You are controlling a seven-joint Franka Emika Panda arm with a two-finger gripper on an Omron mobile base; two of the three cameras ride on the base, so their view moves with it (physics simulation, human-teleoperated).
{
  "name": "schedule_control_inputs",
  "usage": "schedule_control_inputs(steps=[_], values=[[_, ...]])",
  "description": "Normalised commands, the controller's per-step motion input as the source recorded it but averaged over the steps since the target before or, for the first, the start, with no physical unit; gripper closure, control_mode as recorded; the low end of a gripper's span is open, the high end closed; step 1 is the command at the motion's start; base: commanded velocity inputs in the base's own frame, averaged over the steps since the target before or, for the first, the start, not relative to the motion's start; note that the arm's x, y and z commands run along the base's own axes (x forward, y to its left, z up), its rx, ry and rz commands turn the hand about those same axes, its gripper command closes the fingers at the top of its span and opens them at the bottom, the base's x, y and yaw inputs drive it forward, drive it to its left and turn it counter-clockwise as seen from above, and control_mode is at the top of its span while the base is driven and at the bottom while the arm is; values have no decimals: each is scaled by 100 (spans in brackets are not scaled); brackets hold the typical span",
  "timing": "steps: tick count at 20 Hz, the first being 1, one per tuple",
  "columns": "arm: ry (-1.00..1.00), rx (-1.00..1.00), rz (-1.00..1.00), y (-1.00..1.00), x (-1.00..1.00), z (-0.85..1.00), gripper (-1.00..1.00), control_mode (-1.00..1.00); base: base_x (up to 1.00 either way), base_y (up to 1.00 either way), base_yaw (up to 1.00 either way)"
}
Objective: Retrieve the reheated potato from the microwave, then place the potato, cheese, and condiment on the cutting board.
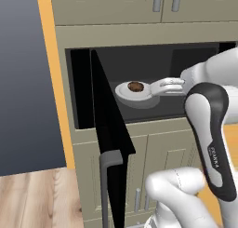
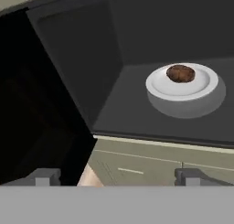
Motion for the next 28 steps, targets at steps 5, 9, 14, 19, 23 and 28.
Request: schedule_control_inputs(steps=[5, 9, 14, 19, 23, 28], values=[[-1, -7, -5, -28, 68, 0, -100, -100, 0, 0, 0], [11, 0, -3, -30, 84, -3, -100, -100, 0, 0, 0], [3, -3, -2, -10, 69, -34, -100, -100, 0, 0, 0], [-7, -14, 0, -1, 55, -63, -100, -100, 0, 0, 0], [-7, -11, 0, -2, 64, -25, -100, -100, 0, 0, 0], [0, -4, 0, -4, 76, -9, -100, -100, 0, 0, 0]])
